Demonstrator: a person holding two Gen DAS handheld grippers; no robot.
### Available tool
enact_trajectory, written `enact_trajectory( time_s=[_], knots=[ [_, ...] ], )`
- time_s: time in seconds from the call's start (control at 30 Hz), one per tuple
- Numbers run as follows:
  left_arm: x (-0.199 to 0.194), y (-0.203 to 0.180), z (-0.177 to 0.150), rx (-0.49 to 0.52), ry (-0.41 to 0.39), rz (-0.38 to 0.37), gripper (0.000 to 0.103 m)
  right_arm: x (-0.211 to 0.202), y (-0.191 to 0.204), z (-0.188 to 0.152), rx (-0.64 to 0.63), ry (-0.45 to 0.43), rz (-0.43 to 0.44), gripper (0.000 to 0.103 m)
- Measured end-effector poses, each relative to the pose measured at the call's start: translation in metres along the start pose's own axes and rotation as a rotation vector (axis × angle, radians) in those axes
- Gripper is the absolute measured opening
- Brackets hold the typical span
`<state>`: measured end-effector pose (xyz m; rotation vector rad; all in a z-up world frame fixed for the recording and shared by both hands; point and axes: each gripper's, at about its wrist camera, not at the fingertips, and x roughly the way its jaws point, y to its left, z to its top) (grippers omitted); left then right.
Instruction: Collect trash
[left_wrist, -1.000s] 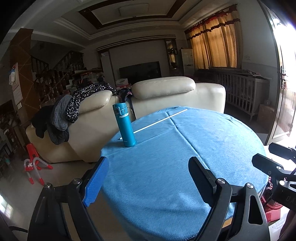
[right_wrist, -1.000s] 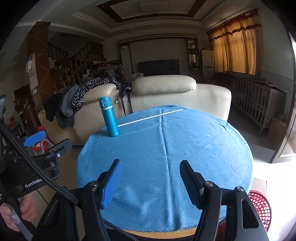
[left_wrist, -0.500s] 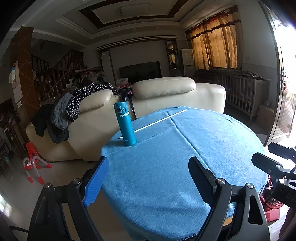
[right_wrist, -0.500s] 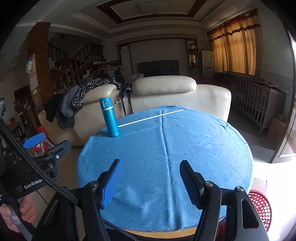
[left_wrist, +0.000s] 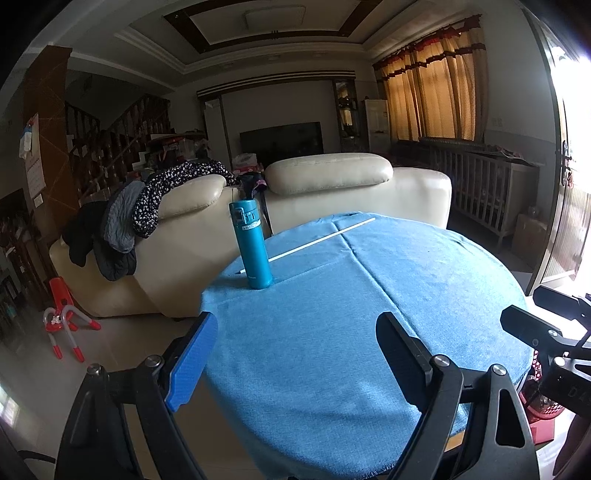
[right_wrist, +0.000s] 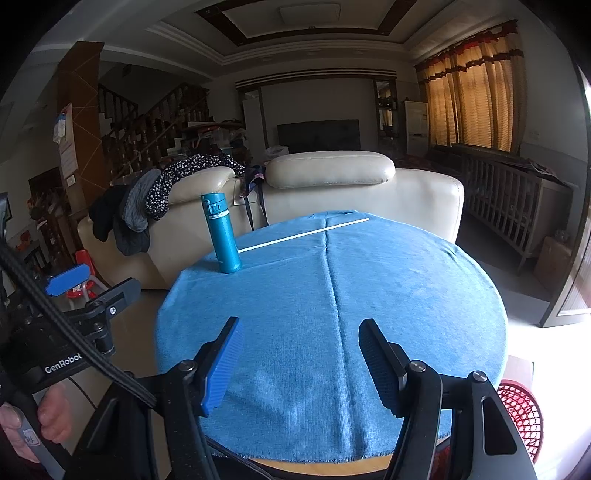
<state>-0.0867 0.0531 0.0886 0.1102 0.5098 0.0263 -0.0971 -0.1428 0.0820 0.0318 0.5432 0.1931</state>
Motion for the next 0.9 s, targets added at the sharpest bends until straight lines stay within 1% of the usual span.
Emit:
enact_trajectory(
  time_s=[0.17, 0.37, 0.6, 0.77, 0.83, 0.9],
  knots=[
    [0.014, 0.000, 0.003, -0.007, 0.022, -0.020, 0.088, 0.010, 0.000, 0.009, -0.014, 0.003, -0.016, 0.068],
    [0.033, -0.003, 0.014, -0.010, 0.048, -0.023, 0.088, 0.030, -0.009, 0.024, 0.004, 0.019, -0.025, 0.068],
    [0.057, -0.007, 0.027, -0.016, 0.080, -0.027, 0.088, 0.056, -0.025, 0.039, 0.029, 0.048, -0.034, 0.068],
    [0.078, -0.017, 0.034, -0.012, 0.105, -0.027, 0.088, 0.081, -0.043, 0.044, 0.052, 0.075, -0.036, 0.069],
    [0.090, -0.022, 0.033, -0.025, 0.118, -0.044, 0.088, 0.095, -0.053, 0.041, 0.055, 0.084, -0.056, 0.074],
    [0.115, -0.030, 0.026, -0.040, 0.172, -0.063, 0.088, 0.118, -0.068, 0.032, 0.061, 0.107, -0.108, 0.074]
  ],
)
